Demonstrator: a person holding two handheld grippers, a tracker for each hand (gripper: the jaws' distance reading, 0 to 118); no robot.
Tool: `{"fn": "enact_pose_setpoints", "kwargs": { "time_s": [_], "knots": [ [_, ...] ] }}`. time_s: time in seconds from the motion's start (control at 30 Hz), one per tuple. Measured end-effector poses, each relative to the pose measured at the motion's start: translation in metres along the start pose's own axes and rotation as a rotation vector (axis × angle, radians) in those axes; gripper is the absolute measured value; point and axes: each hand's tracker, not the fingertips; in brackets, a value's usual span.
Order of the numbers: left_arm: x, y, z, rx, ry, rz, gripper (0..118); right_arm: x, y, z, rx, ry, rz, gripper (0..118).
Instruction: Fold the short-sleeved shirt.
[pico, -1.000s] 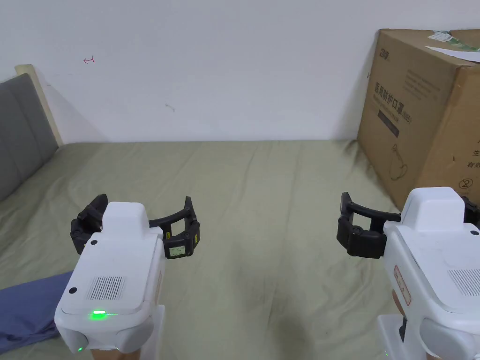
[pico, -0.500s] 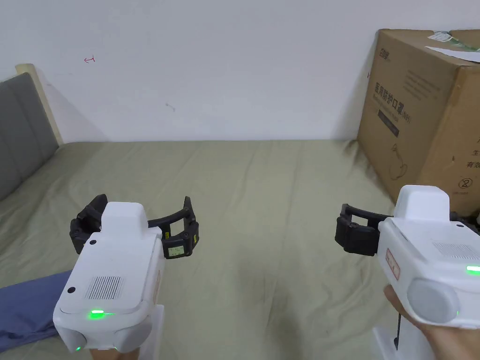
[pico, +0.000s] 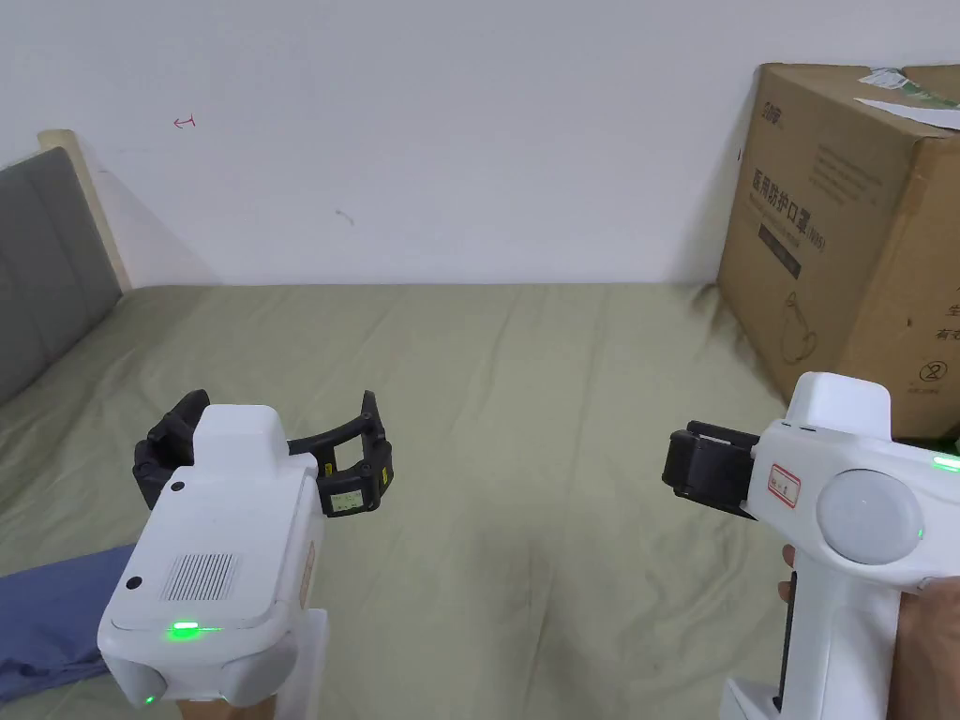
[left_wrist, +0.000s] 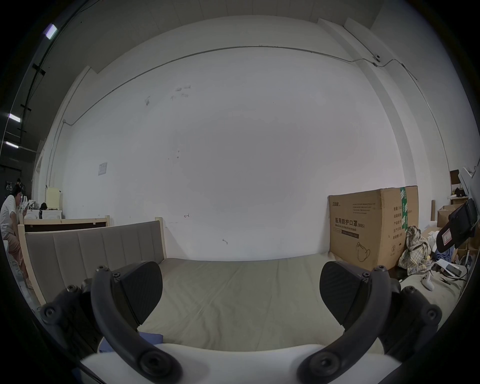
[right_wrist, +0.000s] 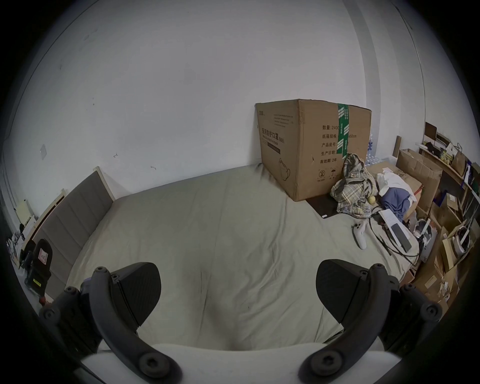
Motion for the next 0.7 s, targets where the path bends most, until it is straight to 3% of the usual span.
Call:
{"fn": "enact_pose_setpoints", "kwargs": {
  "time_s": [0.43, 0.57, 0.7],
  "knots": [
    [-0.003, 0.002, 0.001, 0.008, 0.001, -0.002, 118, -0.012, -0.004, -0.001, 0.098, -0.068, 0.078, 117],
    [-0.003, 0.003, 0.000, 0.011, 0.000, -0.002, 118, -0.008, -0.007, -0.004, 0.145, -0.036, 0.105, 117],
    [-0.003, 0.002, -0.001, 0.013, -0.006, -0.004, 118, -0.006, -0.017, -0.003, 0.303, 0.022, 0.130, 117]
  ]
}}
